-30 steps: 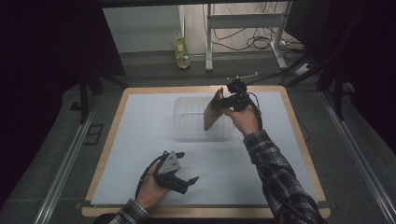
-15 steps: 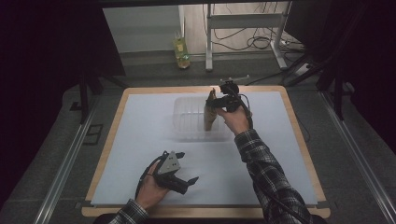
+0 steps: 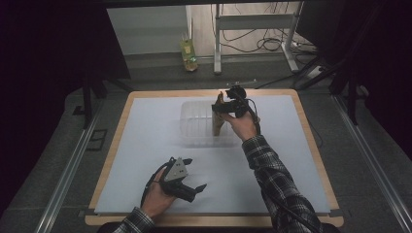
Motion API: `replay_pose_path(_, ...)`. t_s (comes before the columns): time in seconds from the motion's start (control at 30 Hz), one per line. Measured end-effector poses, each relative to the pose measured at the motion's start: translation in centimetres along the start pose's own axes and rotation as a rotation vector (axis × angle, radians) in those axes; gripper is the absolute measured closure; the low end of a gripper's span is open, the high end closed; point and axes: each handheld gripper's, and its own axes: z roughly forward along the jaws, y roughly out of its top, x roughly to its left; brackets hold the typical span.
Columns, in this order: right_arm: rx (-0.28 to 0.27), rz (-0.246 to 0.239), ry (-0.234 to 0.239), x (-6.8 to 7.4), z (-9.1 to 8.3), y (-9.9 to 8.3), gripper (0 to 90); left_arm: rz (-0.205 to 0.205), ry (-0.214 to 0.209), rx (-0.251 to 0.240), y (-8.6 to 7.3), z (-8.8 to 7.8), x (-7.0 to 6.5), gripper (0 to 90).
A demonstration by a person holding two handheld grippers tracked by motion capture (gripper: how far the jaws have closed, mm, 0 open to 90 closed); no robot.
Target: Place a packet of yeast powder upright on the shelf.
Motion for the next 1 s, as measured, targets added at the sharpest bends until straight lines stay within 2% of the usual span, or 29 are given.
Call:
replay_pose_path(0.07, 0.008, -0.008, 0.013, 0.0, 0.0, -0.1, 39.9, 0.002, -0.001, 0.002, 0.0, 0.0, 0.0, 2.2)
replay_pose_path(0.2, 0.02, -0.031, 0.033, 0.0, -0.1, -0.3, 33.1, 0.004, 0.0, 0.003, 0.0, 0.1, 0.0, 2.2)
replay_pose_path(0.37, 0.028, -0.076, 0.03, 0.3, -0.4, -0.4, 29.1, 0.004, 0.001, 0.006, 0.0, 0.1, 0.0, 2.2)
replay_pose_path(0.57, 0.035, -0.098, 0.042, 0.5, -0.7, -0.6, 26.0, 0.006, 0.001, 0.009, 0.0, 0.1, 0.1, 2.4)
replay_pose_path(0.73, 0.047, -0.154, 0.026, 0.8, -1.0, -0.9, 22.3, 0.03, 0.008, 0.013, -0.1, 0.2, 0.0, 2.9)
replay_pose_path(1.0, 0.043, -0.185, 0.029, 1.1, -1.7, -1.1, 18.2, 0.018, 0.009, 0.012, 0.0, 0.2, -0.1, 3.4)
